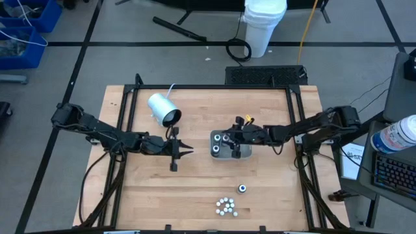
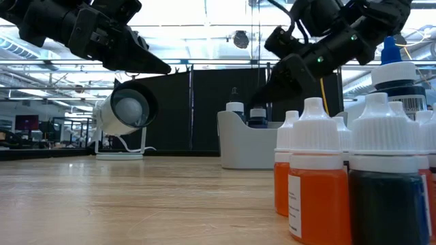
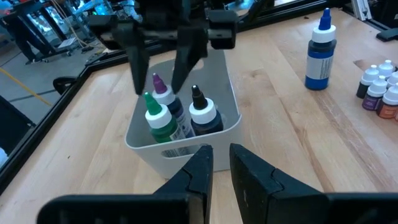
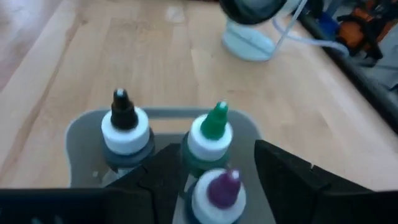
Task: Pick & Place food coloring
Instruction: Put the big blue food coloring bottle into the gray bin
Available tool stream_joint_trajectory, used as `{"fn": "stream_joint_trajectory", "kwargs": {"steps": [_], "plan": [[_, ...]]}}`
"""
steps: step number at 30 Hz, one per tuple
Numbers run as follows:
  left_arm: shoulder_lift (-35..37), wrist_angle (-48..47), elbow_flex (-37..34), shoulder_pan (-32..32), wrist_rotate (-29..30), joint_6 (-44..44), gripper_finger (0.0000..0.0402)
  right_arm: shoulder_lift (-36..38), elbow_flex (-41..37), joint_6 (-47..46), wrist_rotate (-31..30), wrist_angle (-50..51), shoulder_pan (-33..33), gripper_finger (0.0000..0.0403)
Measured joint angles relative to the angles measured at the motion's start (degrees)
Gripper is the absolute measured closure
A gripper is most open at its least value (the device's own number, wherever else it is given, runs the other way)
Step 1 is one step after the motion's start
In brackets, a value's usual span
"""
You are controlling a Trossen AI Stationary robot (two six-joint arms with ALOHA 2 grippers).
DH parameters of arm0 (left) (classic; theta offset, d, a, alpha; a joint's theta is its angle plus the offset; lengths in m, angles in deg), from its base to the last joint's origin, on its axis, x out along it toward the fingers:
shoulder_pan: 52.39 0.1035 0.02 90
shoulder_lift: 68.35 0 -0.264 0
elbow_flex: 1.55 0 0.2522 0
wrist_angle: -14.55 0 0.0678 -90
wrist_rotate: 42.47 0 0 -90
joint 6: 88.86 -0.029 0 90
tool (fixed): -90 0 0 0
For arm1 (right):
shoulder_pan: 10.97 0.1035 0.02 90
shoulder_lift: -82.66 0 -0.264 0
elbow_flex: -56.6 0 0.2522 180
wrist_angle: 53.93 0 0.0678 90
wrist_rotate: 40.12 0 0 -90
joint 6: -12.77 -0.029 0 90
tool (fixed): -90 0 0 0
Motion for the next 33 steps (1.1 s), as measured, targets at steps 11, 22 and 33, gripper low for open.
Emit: {"fn": "stream_joint_trajectory", "kwargs": {"steps": [11, 22, 33], "plan": [[0.0, -0.9, 0.0, 0.0, 0.0, 0.0, 0.0339, 22.8, 0.0, 7.6, -7.6, 10.3, 8.8, 0.0180], [0.0, -0.8, 0.0, 0.0, 0.0, 1.3, 0.0339, 28.2, 0.1, 2.8, -37.0, 21.1, 38.2, 0.0194], [0.0, -0.8, 0.0, 0.0, 0.0, 3.3, 0.0339, 13.9, 8.6, -4.8, -41.3, 22.0, 47.2, 0.0195]]}}
